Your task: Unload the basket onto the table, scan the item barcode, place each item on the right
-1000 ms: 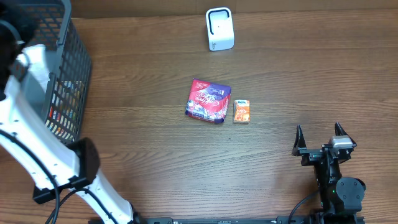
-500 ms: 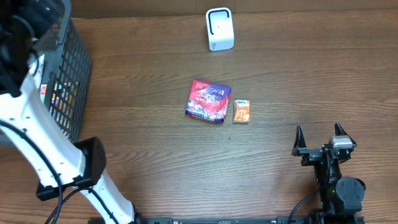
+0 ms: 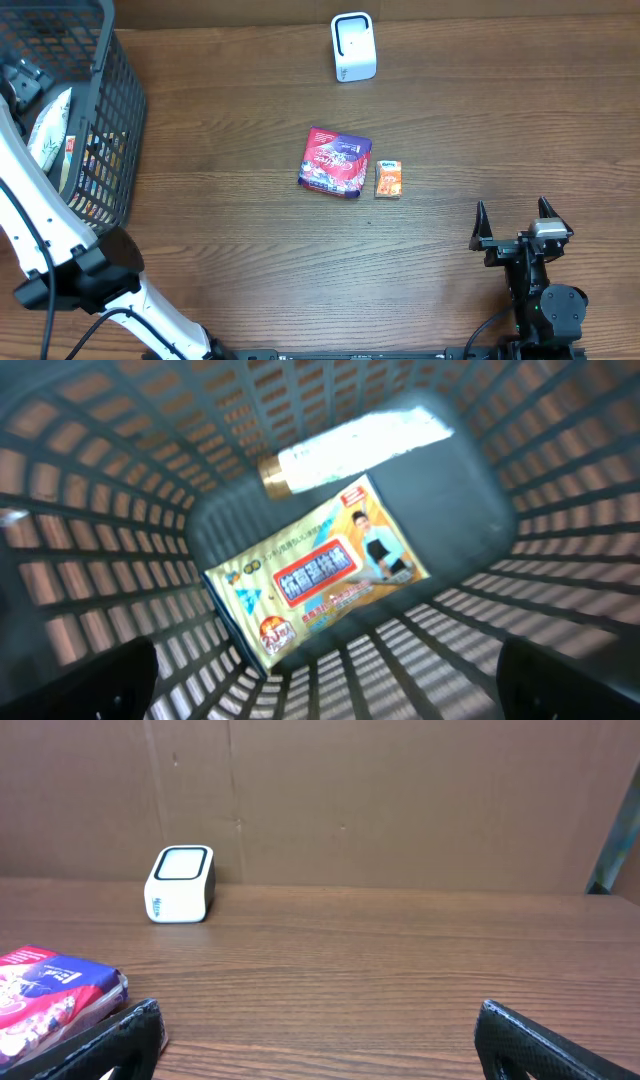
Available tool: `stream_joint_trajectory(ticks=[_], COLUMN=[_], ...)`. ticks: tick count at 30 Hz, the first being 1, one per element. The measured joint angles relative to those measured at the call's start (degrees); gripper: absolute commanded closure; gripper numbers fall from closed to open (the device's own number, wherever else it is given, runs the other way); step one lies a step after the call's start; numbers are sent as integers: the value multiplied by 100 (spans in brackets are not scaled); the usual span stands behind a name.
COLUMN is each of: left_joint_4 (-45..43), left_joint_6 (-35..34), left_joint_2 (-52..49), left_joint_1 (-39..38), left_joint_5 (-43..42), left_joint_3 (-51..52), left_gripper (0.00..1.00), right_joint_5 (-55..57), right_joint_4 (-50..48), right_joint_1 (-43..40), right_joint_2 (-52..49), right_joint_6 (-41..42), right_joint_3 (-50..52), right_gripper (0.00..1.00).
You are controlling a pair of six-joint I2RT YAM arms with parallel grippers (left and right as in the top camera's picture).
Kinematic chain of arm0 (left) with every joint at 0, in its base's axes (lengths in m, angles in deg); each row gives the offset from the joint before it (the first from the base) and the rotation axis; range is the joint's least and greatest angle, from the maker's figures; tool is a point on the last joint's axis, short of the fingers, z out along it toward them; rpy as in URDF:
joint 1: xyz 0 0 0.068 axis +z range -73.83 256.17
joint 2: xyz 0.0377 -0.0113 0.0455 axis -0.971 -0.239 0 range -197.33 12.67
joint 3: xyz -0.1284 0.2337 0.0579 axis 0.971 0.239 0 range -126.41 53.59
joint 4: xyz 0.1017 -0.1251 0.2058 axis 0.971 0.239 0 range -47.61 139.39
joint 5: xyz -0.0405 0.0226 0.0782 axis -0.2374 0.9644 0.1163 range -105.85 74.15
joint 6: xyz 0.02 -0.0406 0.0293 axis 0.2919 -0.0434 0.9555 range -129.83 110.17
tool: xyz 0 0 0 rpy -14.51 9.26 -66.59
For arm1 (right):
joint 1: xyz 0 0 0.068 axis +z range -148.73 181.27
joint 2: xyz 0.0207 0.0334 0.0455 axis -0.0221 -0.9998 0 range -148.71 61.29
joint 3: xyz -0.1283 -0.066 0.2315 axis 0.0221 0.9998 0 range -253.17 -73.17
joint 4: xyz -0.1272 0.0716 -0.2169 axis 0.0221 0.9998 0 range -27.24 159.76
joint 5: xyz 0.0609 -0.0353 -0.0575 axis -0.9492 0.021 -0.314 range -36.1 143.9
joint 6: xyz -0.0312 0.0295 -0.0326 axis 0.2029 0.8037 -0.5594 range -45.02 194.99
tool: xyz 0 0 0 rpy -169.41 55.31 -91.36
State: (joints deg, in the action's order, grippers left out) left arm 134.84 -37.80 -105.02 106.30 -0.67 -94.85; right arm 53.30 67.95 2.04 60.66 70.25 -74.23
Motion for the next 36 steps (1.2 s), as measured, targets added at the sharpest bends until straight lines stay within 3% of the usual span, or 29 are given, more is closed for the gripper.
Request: stream_joint_trajectory(ticks=[9,19,32,36], left_joint_4=[-1036,-2000,-3432,-3838], left_joint_6=[721,1222,2302,2457], left_joint_2=[-17,-17,-17,-15], left_joint_1=[505,509,487,431], left_joint_5=[-511,-793,-1001,-1008], left_joint_3=[2127,4061,5687,5949], left_gripper=[0,5,3,10], right_joint_5=[2,2,0,0], right_joint_4=[-4,0,0,0], right_joint_1=[0,0,0,0], right_joint_2=[0,0,0,0], right_joint_6=[0,0,0,-2], right_joint_3=[0,0,0,0], right_gripper=[0,0,0,0])
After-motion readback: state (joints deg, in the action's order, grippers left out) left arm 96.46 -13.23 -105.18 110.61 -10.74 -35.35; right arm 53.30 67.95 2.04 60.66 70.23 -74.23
